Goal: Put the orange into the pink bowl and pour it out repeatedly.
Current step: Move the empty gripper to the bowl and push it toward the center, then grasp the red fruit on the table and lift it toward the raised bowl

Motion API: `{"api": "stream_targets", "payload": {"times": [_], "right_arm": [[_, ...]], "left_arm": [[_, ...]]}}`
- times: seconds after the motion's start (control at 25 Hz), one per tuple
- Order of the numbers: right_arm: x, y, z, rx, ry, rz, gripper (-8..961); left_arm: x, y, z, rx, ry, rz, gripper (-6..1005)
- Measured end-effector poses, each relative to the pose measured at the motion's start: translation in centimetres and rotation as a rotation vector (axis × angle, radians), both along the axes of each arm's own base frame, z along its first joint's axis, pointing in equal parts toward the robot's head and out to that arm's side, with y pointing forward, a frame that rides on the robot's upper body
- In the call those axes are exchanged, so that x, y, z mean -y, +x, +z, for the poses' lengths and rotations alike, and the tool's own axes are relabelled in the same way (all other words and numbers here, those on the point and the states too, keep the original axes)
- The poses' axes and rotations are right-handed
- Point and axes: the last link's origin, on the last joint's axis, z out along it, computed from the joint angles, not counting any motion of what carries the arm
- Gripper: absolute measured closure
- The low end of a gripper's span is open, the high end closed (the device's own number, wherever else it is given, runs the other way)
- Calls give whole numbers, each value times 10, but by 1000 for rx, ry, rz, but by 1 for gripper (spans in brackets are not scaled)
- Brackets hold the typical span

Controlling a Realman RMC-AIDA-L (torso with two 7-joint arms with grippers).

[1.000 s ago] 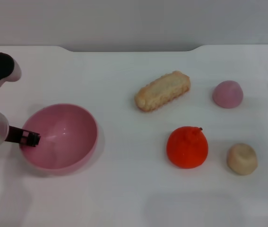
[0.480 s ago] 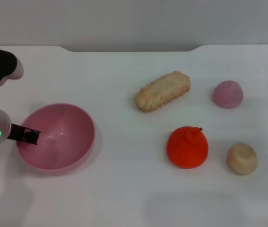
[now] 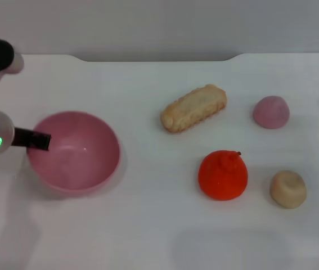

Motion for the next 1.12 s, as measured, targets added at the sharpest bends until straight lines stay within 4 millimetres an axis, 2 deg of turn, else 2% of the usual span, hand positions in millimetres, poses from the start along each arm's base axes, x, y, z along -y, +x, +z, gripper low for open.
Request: {"api": "stream_targets", "payload": {"times": [0.16,0.36,0.56,0.6,0.64,0.76,1.12], "right_arm": [[-1,0,-2,0,-9,-3,163],[-4,-3,-6,-2,-38,-10,163],[-13,-13,-12,-16,-103,-24,163],[-20,-23,-13,-20,-163,-52,163],[-20,-23,-13,-20,-163,-52,163],[-28,-42,-6,5,-223,-75,164],[-51,-121,30,76,-427,-201,164]], "left_arm": [[-5,10,11,10,37,-34,949],[-11,20,23,23,77,-59,956],[-14,27,28,27,82,-66,957],[-15,30,29,27,82,-72,957],[-15,31,30,27,83,-75,957],[-18,37,32,29,86,-93,957],[-27,34,30,36,100,-94,957]]}}
